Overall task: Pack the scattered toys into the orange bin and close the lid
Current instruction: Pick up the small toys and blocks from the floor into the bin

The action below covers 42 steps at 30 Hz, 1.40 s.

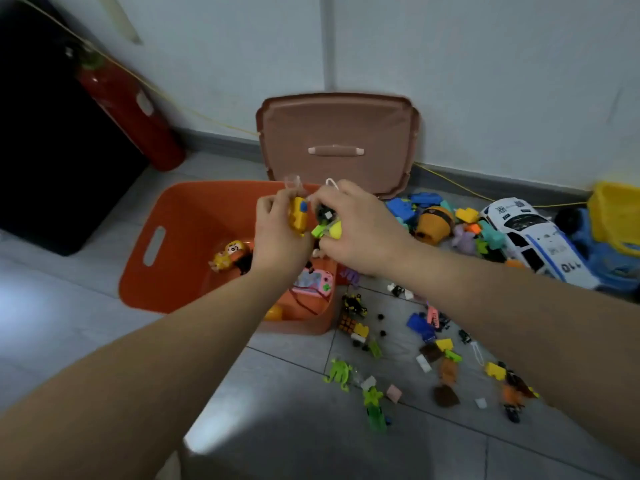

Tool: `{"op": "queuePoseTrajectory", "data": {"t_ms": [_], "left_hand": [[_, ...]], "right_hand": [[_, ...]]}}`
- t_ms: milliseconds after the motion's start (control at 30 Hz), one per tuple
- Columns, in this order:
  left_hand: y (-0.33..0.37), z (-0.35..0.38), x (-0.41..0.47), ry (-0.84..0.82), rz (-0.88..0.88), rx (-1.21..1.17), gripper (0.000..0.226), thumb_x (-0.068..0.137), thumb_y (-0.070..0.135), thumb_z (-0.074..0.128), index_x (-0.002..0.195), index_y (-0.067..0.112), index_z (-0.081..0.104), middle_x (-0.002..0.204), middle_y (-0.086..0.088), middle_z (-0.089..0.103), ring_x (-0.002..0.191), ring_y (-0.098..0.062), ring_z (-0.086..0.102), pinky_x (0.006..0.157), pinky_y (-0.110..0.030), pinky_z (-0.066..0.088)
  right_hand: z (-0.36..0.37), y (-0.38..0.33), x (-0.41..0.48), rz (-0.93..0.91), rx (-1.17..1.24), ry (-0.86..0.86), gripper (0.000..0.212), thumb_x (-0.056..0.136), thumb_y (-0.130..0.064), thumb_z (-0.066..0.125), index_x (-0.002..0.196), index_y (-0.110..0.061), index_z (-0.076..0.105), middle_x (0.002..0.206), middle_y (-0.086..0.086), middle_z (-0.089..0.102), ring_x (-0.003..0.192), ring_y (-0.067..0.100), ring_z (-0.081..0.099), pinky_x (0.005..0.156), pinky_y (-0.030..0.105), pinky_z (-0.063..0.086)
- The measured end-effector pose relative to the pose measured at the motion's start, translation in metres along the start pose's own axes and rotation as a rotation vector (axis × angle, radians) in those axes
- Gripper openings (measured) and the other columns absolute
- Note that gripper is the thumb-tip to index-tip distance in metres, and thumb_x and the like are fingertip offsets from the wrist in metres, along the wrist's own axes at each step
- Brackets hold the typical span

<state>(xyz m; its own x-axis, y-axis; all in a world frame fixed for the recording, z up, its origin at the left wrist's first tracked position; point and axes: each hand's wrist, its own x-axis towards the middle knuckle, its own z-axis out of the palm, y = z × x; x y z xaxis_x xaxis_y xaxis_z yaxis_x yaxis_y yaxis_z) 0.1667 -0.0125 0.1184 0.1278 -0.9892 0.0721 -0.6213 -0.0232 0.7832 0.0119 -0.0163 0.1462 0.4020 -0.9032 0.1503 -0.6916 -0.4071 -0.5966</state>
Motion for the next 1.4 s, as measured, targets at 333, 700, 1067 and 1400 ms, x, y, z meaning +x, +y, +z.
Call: {"op": "queuePoseTrajectory", "data": {"t_ms": [333, 700, 1067, 1400], "left_hand": [[-0.067, -0.013, -0.019, -0.06, -0.068, 0.243, 0.067, 0.082, 0.017, 0.07, 0.143, 0.03, 0.046, 0.158, 0.003, 0.022, 0.141, -0.023, 0.032, 0.111, -0.039, 0.038], [-0.006, 0.024, -0.012, -0.054, 0.172, 0.223, 0.054, 0.089, 0.017, 0.059, 0.14, 0.029, 0.047, 0.146, 0.002, 0.035, 0.135, -0.019, 0.035, 0.106, -0.032, 0.04], [0.066, 0.124, -0.033, -0.389, 0.389, 0.291, 0.063, 0.085, 0.019, 0.062, 0.143, 0.027, 0.042, 0.152, -0.009, 0.025, 0.14, -0.031, 0.024, 0.113, -0.05, 0.033], [0.031, 0.187, -0.021, -0.584, -0.085, 0.495, 0.089, 0.082, 0.047, 0.068, 0.151, 0.04, 0.013, 0.16, -0.003, -0.011, 0.146, -0.039, -0.002, 0.108, -0.06, 0.032]], "right_hand": [[0.05, -0.003, 0.011, -0.089, -0.059, -0.099, 0.06, 0.086, -0.05, 0.065, 0.143, -0.04, 0.048, 0.132, -0.001, 0.048, 0.12, 0.023, 0.044, 0.099, 0.047, 0.045], [0.009, 0.06, -0.019, 0.147, -0.178, 0.077, 0.067, 0.089, -0.066, 0.049, 0.148, -0.037, 0.036, 0.15, 0.0, 0.035, 0.138, 0.024, 0.031, 0.106, 0.053, 0.033], [-0.021, 0.157, -0.09, 0.482, -0.344, -0.033, 0.08, 0.086, -0.066, 0.056, 0.152, -0.036, 0.023, 0.164, 0.01, 0.007, 0.151, 0.032, 0.008, 0.111, 0.063, 0.024], [-0.007, 0.218, -0.103, 0.646, -0.332, -0.199, 0.117, 0.061, -0.084, 0.068, 0.152, -0.037, 0.011, 0.163, 0.002, -0.018, 0.151, 0.038, -0.007, 0.107, 0.074, 0.029]]}}
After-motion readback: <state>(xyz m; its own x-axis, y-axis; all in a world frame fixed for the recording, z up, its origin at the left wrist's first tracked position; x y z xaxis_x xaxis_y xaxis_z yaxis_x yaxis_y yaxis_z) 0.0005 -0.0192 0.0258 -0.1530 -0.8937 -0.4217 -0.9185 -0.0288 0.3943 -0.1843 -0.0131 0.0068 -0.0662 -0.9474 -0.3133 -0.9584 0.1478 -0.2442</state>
